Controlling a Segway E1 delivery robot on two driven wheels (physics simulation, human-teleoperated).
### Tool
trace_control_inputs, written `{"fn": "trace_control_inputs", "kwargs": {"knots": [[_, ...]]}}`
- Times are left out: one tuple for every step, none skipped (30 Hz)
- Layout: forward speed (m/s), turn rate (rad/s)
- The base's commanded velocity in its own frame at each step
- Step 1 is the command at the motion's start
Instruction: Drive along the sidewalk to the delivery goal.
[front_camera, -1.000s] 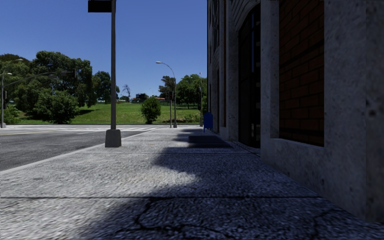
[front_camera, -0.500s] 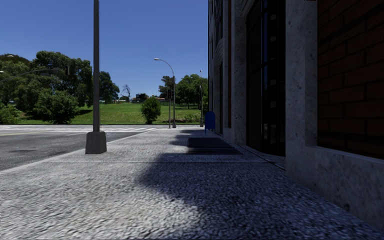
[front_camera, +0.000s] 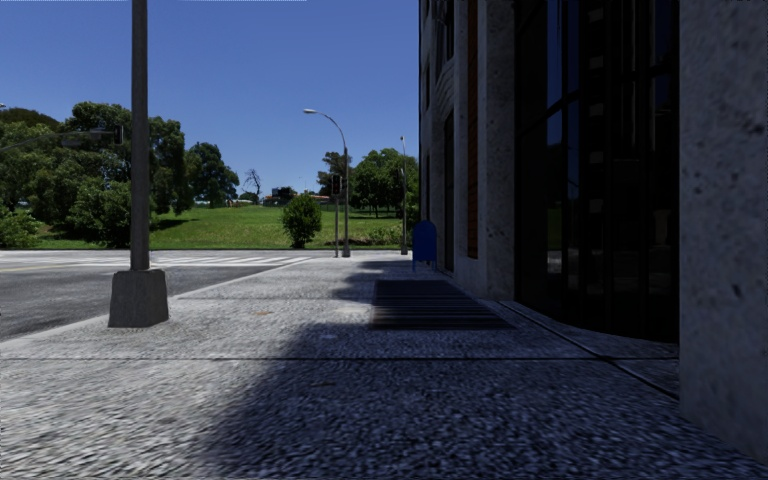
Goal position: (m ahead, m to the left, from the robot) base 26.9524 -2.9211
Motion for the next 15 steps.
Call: {"fn": "trace_control_inputs", "kwargs": {"knots": [[2.0, 0.0], [2.0, 0.0], [2.0, 0.0], [2.0, 0.0], [2.0, 0.0], [2.0, 0.0], [2.0, 0.0], [2.0, 0.0], [2.0, 0.0], [2.0, 0.0], [2.0, 0.0], [2.0, 0.0], [2.0, 0.0], [2.0, 0.0], [2.0, 0.0]]}}
